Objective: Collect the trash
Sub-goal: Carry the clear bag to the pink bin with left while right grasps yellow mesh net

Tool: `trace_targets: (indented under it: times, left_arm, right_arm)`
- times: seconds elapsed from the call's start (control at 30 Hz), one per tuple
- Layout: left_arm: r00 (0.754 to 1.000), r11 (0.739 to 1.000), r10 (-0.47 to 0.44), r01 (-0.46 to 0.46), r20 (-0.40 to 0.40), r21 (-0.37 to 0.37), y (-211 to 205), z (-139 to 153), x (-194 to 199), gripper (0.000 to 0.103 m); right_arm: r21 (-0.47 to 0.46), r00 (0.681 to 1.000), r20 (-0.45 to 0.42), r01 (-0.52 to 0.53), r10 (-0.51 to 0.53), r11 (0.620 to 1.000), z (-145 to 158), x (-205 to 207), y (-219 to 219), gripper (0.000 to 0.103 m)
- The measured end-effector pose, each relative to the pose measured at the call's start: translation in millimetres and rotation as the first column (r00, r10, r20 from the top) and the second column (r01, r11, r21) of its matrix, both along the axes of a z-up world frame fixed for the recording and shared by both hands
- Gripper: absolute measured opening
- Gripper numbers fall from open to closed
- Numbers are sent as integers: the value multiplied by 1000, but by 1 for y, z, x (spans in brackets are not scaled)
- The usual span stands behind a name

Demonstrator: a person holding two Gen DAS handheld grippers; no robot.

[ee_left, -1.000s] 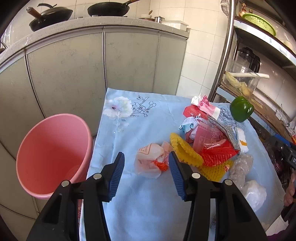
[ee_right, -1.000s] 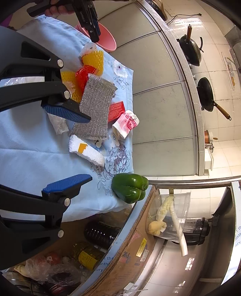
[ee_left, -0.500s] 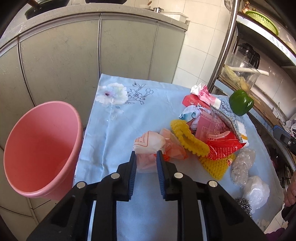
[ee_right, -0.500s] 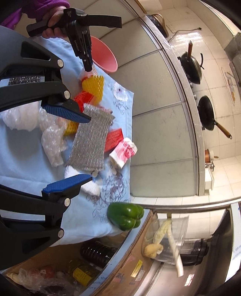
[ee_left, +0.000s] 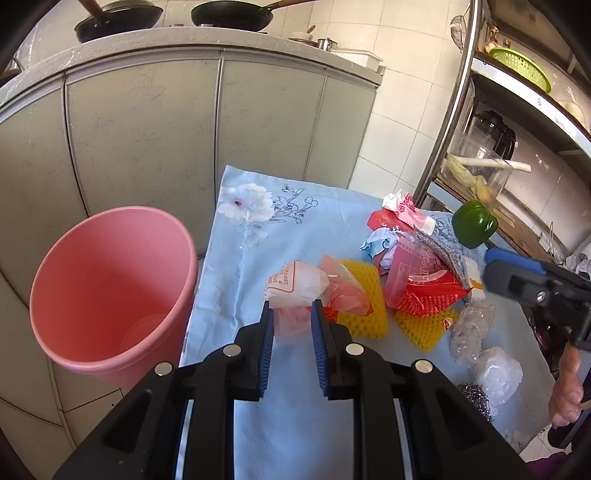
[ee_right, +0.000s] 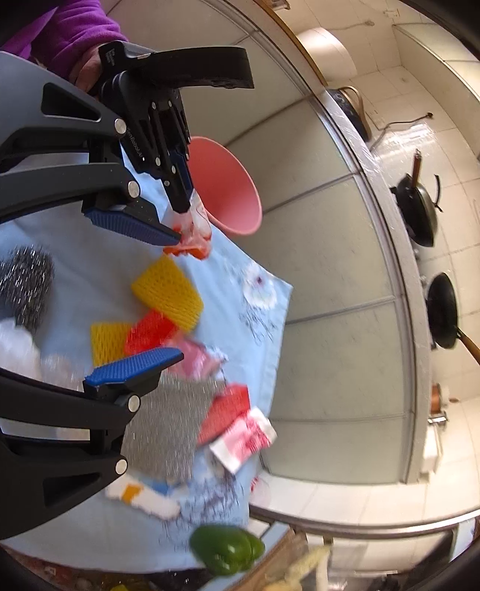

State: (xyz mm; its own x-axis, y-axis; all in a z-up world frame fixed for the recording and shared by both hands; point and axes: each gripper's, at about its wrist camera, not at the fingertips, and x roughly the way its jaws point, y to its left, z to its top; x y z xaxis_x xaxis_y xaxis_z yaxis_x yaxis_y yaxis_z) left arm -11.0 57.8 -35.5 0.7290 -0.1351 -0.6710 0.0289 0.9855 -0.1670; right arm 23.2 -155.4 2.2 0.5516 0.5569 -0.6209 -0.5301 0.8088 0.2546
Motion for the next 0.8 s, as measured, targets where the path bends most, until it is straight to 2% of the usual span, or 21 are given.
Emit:
trace_targets:
  times: [0.1, 0.33, 0.5, 0.67, 0.8]
  left_arm:
    - [1000, 1000, 10, -10, 13, -9, 5, 2, -6, 19]
    - [998, 999, 39, -39, 59, -2, 19, 11, -22, 19]
    - [995, 998, 68, -67, 78, -9, 31, 16, -32, 19]
    - [991, 995, 103, -102, 90, -13, 45, 19, -39, 19]
    - [988, 993, 120, -119, 102, -14, 54, 22, -44, 19]
  right_arm:
    - [-35, 999, -41, -24, 23, 999, -9, 5, 18, 54]
    - [-118, 991, -118, -71, 57, 990, -26, 18, 54, 54]
    - [-212, 984, -154, -125, 93, 969, -39, 26, 89, 54]
    - [-315, 985, -165, -100, 50, 944, -61, 42, 103, 54]
    - [-313, 975, -224, -68, -4, 947, -77, 51, 93, 15]
